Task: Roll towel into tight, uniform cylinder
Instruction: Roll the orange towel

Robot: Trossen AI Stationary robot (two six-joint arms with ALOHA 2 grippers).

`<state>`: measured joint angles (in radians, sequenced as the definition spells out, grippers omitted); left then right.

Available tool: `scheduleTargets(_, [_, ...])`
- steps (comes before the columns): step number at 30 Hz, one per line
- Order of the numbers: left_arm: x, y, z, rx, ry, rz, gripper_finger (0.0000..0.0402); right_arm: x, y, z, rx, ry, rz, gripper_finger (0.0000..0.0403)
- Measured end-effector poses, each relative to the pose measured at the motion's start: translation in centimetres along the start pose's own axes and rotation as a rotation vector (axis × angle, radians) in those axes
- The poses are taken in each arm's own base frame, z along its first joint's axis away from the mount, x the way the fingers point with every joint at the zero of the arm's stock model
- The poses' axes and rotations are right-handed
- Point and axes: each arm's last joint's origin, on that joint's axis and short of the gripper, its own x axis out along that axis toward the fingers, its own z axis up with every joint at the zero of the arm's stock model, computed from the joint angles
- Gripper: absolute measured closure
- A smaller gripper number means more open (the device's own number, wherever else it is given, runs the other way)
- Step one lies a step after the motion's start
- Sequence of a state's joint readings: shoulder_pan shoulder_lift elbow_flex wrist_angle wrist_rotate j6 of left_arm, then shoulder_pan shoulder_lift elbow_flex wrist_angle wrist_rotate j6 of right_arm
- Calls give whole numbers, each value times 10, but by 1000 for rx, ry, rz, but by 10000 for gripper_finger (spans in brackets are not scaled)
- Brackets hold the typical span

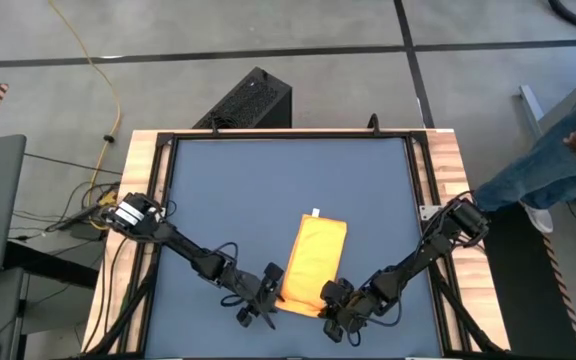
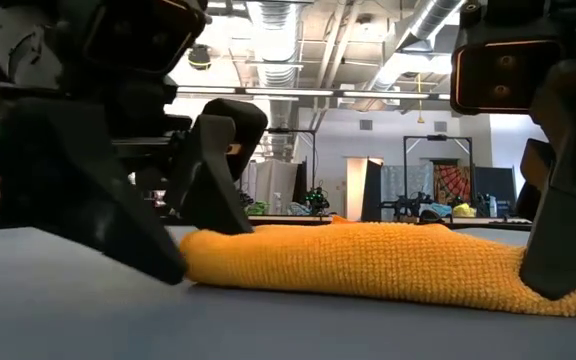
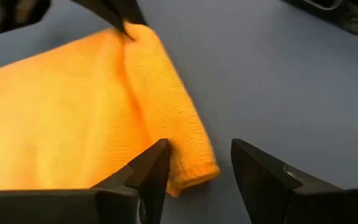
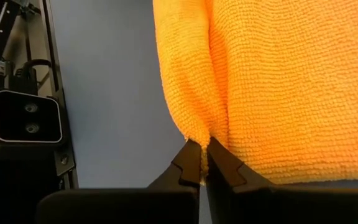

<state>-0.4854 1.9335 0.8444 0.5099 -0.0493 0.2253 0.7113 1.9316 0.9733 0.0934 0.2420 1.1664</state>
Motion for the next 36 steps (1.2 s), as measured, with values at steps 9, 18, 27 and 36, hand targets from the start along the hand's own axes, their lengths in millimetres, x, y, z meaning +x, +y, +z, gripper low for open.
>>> scheduleTargets(9, [0, 6, 0, -15, -7, 44, 312, 0, 0, 0, 28, 0, 0, 373])
scheduleTargets(18, [0, 20, -3, -183, -24, -30, 395, -1, 3, 1, 47, -4, 27, 373])
scheduleTargets(27, [-2, 47, -11, -497, -33, -217, 399, -11, 8, 4, 136, -3, 45, 376])
scheduleTargets(36, [-5, 67, -19, -812, 15, -268, 400, -13, 8, 3, 228, -21, 32, 375])
